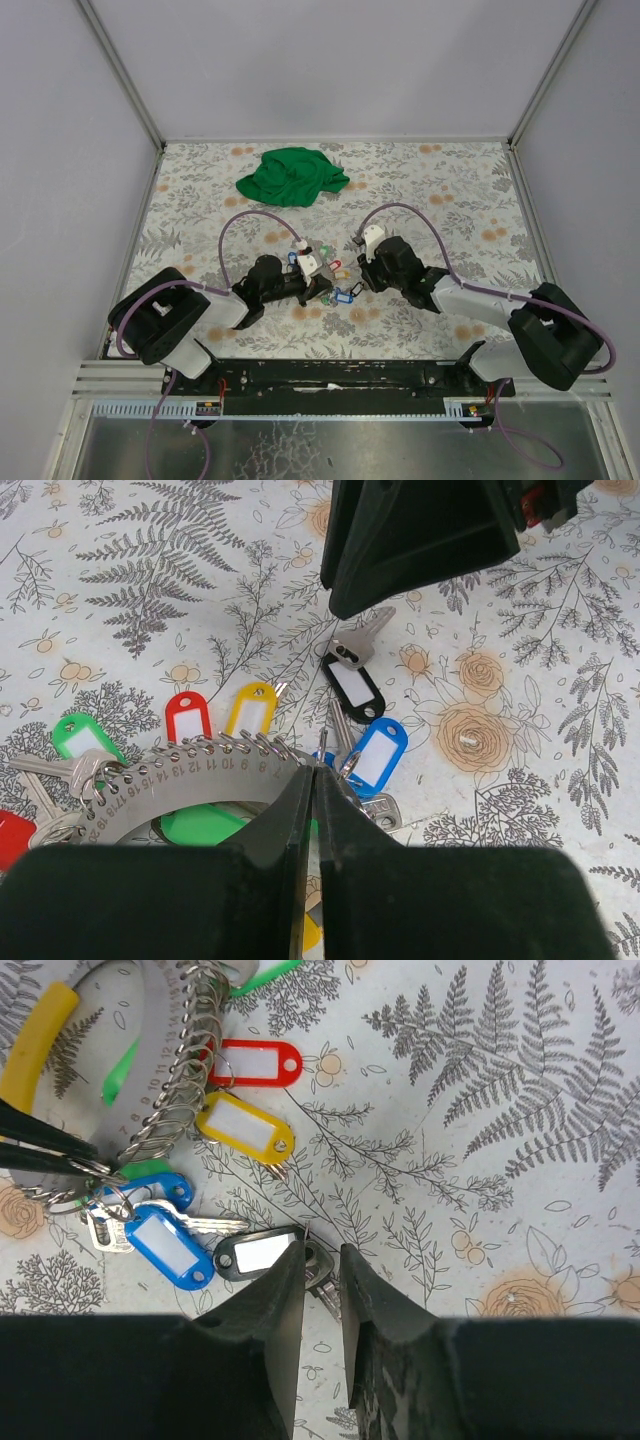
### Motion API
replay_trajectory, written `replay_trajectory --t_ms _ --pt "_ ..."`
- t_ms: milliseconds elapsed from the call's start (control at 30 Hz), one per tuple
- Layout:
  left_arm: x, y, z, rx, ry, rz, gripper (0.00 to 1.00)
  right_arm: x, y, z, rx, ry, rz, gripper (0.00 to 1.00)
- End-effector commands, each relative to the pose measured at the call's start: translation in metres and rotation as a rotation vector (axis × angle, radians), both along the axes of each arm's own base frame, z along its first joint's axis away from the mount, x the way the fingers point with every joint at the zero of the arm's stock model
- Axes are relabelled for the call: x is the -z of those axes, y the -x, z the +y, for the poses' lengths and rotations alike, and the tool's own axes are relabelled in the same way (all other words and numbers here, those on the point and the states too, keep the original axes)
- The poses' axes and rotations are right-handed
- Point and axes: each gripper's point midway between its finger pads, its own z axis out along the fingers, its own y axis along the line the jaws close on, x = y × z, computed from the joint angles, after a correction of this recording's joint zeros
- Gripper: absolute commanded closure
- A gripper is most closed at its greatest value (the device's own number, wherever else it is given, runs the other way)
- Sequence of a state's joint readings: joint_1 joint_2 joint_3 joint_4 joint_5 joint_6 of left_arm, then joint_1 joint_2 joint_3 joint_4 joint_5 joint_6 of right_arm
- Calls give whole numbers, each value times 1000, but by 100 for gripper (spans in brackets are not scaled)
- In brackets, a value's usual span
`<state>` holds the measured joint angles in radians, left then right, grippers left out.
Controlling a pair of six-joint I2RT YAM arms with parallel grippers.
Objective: Put the keys on the keyring
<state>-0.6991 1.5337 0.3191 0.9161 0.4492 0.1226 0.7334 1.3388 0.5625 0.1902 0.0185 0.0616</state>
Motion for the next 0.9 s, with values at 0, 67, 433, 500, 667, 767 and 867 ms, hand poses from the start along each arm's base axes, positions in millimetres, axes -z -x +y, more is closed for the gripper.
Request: replay_trajectory --t_ms 0,67,433,500,667,767,867 --pt "-20 -12 -3 -32 44 -46 100 -10 -16 8 72 -72 -25 73" --pt "-21 -13 -3 -34 45 -47 100 -4 -14 10 67 -66 -3 73" --pt "-21 -13 -3 -32 46 -47 100 9 -12 14 53 -37 58 75" --pt "-20 -12 -3 -31 45 -45 100 8 -12 15 49 -45 61 75" --pt "-20 -12 -4 -27 44 -43 100 0 -12 18 42 -70 46 73" --pt "-20 -12 -4 -24 44 -41 100 -7 -10 20 24 -90 34 72" --pt "-19 -12 -4 -23 44 -41 100 -9 -10 20 23 -94 24 73"
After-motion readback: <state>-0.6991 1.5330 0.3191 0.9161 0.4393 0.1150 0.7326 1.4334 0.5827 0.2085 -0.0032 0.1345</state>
